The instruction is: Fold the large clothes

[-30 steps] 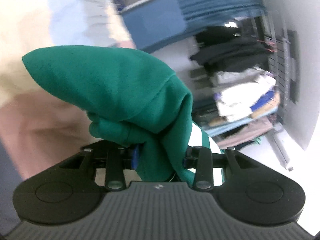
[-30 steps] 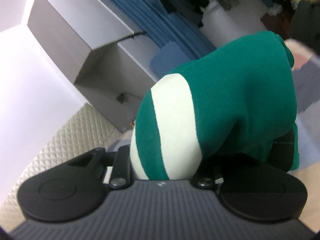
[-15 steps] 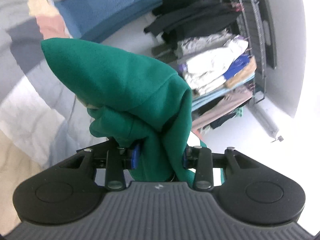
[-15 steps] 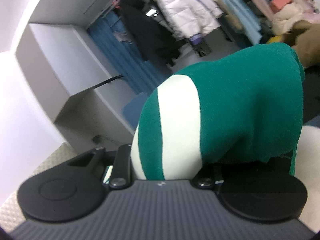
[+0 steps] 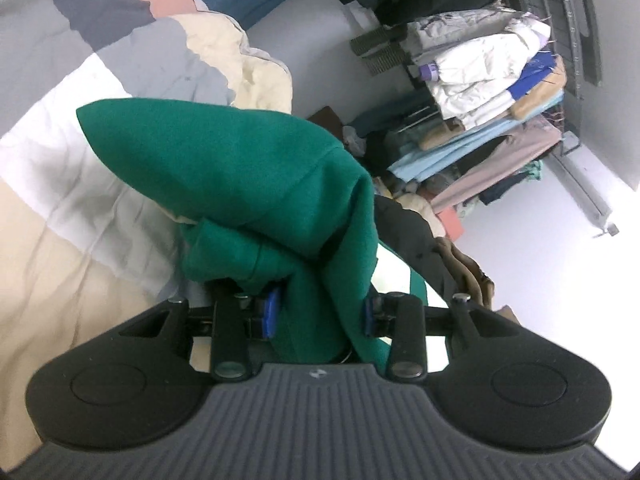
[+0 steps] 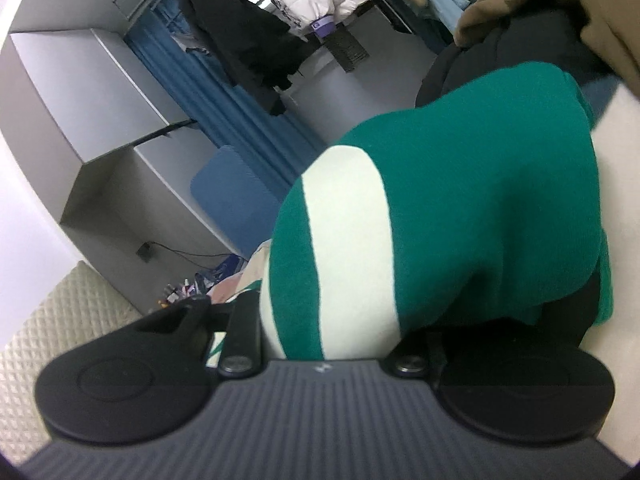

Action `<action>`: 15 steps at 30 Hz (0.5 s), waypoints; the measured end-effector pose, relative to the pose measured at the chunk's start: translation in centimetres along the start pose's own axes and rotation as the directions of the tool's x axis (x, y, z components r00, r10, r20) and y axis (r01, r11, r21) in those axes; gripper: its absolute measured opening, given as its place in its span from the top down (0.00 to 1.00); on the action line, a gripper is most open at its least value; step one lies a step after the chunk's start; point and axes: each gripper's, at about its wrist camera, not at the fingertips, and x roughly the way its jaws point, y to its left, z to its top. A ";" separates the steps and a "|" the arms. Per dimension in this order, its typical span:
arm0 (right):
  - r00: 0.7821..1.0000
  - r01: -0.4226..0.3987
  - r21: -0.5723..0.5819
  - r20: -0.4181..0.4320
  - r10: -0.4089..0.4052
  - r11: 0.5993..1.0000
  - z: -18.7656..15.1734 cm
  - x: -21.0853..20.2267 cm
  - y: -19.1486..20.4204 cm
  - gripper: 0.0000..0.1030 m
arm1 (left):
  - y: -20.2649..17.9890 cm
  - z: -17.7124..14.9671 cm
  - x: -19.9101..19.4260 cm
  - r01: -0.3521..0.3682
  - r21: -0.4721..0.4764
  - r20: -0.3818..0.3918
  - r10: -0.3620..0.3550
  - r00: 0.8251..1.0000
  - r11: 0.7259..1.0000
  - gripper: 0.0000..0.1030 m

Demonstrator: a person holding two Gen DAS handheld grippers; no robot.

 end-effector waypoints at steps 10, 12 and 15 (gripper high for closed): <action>1.000 0.026 0.101 -0.015 -0.024 0.995 -4.3 -0.3 -4.9 0.64 | 2.2 -0.5 2.5 -0.019 0.094 -0.031 0.022 0.999 0.995 0.55; 0.999 0.038 0.112 -0.019 -0.036 0.993 -5.0 0.1 -5.3 0.61 | 2.1 -0.5 2.9 -0.041 0.113 -0.041 0.046 0.998 0.993 0.52; 0.999 0.047 0.125 -0.016 -0.045 0.991 -5.1 0.4 -5.4 0.60 | 1.6 -0.5 2.9 -0.062 0.120 -0.045 0.068 0.997 0.991 0.50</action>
